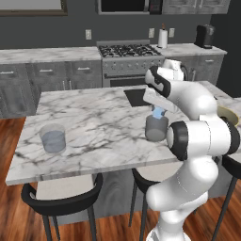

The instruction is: There are four ice cubes in the ice bowl. Place two ice cubes in each glass of water.

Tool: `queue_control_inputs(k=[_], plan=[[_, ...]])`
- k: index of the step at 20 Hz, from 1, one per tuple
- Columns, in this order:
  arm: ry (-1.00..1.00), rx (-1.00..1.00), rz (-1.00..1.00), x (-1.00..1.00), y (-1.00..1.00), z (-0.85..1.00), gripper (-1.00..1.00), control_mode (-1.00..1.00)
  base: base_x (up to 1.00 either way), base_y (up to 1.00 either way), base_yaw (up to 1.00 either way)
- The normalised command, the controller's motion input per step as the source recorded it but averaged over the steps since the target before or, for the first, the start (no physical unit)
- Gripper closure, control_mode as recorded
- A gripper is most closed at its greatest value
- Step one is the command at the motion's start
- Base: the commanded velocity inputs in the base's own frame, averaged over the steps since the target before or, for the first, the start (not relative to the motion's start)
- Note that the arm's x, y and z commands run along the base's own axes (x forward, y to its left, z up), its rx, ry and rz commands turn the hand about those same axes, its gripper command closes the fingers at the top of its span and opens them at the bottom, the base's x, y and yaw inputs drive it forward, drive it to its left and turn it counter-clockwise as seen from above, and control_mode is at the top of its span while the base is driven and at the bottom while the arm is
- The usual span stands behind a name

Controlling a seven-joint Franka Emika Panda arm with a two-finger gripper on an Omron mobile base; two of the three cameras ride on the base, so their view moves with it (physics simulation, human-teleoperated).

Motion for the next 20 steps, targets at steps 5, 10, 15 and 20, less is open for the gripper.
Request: queue_control_inputs(k=[5,10,15,20], plan=[[0.0,0.0,-0.04,-0.26,0.15,-0.05,1.0,-1.0,0.0,0.0,0.0],[0.0,0.0,-0.05,-0.33,0.2,0.0,1.0,-1.0,0.0,0.0,0.0],[0.0,0.0,-0.06,-0.2,0.12,0.0,1.0,-1.0,0.0,0.0,0.0],[0.0,-0.01,-0.06,0.22,0.0,0.0,1.0,-1.0,0.0,0.0,0.0]])
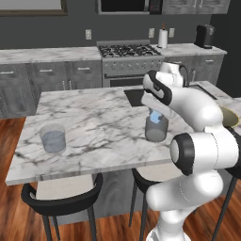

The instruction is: There are four ice cubes in the ice bowl. Place two ice cubes in each glass of water.

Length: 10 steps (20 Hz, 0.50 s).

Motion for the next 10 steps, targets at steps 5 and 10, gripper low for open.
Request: queue_control_inputs(k=[5,10], plan=[[0.0,-0.03,-0.03,0.16,0.0,0.0,1.0,-1.0,0.0,0.0,0.0],[0.0,-0.03,-0.03,0.0,-0.01,0.0,1.0,-1.0,0.0,0.0,0.0]])
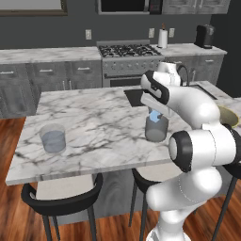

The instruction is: There are four ice cubes in the ice bowl. Place two ice cubes in each glass of water.

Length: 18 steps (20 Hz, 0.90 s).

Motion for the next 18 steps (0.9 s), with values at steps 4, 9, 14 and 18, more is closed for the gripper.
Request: queue_control_inputs(k=[4,9,14,18], plan=[[0.01,-0.02,-0.02,0.0,-0.1,0.0,1.0,-1.0,0.0,0.0,0.0],[0.0,-0.01,-0.01,0.0,-0.1,0.0,1.0,-1.0,0.0,0.0,0.0],[0.01,0.0,-0.01,0.01,-0.01,0.0,1.0,-1.0,0.0,0.0,0.0],[0.03,0.0,0.0,0.0,0.0,-0.05,1.0,-1.0,0.0,0.0,0.0]])
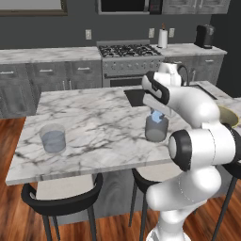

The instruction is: There are four ice cubes in the ice bowl. Place two ice cubes in each glass of water.

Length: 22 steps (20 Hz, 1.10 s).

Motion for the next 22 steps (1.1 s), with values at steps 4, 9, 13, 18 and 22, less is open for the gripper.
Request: queue_control_inputs(k=[4,9,13,18,22], plan=[[0.04,0.0,0.0,0.0,0.0,-0.15,-1.0,-1.0,0.0,0.0,0.0],[0.01,0.0,0.0,0.01,0.0,-0.04,-1.0,-1.0,0.0,0.0,0.0],[0.0,0.0,0.0,0.0,0.0,0.03,-1.0,-1.0,0.0,0.0,0.0],[0.0,0.0,0.0,0.01,0.0,0.12,-1.0,-1.0,0.0,0.0,0.0],[0.0,0.0,0.0,0.0,-0.03,0.3,-1.0,-1.0,0.0,0.0,0.0]])
